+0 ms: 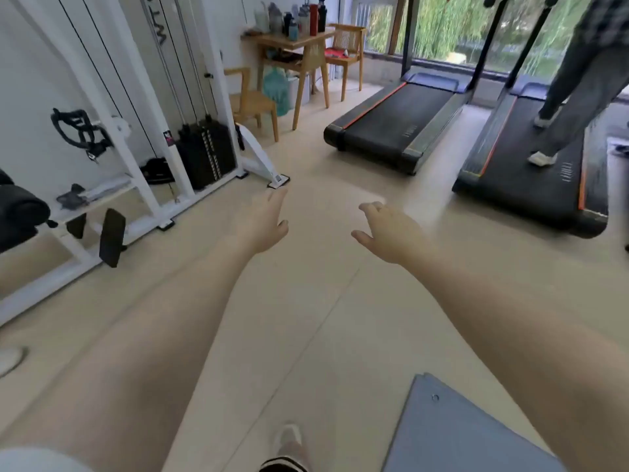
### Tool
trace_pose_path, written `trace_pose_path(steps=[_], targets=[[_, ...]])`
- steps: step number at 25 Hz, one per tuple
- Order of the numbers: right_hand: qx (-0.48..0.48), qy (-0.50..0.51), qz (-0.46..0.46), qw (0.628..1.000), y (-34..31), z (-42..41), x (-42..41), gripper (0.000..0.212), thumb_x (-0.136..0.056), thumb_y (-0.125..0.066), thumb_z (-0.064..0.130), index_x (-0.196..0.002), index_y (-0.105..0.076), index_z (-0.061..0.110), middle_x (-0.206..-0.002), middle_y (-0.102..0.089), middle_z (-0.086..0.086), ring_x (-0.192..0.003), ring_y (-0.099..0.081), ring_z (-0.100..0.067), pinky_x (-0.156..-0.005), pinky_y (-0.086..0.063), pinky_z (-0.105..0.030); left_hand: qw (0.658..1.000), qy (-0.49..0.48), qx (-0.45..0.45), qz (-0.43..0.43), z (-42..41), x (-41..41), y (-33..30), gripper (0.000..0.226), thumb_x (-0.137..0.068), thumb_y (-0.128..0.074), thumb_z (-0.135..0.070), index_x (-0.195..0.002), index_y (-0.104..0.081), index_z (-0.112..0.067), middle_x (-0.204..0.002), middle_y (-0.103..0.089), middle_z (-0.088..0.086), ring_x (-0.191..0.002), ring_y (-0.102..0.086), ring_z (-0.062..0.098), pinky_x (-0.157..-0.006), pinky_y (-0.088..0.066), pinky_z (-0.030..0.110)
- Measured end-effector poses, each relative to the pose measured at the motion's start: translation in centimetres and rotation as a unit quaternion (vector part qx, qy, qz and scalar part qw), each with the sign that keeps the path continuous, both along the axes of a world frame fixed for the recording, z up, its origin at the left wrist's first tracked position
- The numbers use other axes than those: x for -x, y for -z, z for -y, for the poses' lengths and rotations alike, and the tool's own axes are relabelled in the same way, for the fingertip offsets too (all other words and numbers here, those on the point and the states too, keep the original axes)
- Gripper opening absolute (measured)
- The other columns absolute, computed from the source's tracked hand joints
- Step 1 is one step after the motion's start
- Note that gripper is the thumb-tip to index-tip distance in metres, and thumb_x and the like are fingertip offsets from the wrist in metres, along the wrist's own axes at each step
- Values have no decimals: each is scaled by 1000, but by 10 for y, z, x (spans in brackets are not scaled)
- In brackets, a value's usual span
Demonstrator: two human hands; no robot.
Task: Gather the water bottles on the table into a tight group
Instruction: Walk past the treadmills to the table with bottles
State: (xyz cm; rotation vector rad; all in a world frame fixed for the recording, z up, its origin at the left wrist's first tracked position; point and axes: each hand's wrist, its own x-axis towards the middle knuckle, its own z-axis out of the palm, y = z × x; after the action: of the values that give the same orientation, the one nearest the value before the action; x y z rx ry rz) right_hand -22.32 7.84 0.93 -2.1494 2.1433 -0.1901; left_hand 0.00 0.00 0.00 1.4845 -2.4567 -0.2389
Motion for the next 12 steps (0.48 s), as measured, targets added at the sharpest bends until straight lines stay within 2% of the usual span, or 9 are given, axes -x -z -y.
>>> trace_pose_path(steps=[2,6,12], targets=[[-38,-8,1,999,24,24,-1,53,-94,-44,37,-136,-31,7,-141,-42,-14,-128,-39,-30,-97,-38,-41,999,-8,-37,-4,19,3,30,58,-87,-49,-17,-140,-25,-7,-140,-40,18,-125,-38,37,-99,-38,49],[-114,-12,3,993,71,99,4,55,-94,-43,37,-138,-29,7,-143,-40,-13,-131,-37,-30,-100,-37,-41,996,-18,-92,16,93,6,83,59,-87,-48,-19,-140,-25,-9,-141,-40,16,-126,-38,36,-100,-39,50],[-110,-7,14,994,54,278,27,53,-93,-44,39,-137,-31,11,-139,-45,-10,-128,-41,-28,-97,-39,-41,991,-49,-126,-1,267,20,68,59,-88,-47,-20,-141,-22,-12,-143,-39,12,-127,-40,32,-98,-41,48]])
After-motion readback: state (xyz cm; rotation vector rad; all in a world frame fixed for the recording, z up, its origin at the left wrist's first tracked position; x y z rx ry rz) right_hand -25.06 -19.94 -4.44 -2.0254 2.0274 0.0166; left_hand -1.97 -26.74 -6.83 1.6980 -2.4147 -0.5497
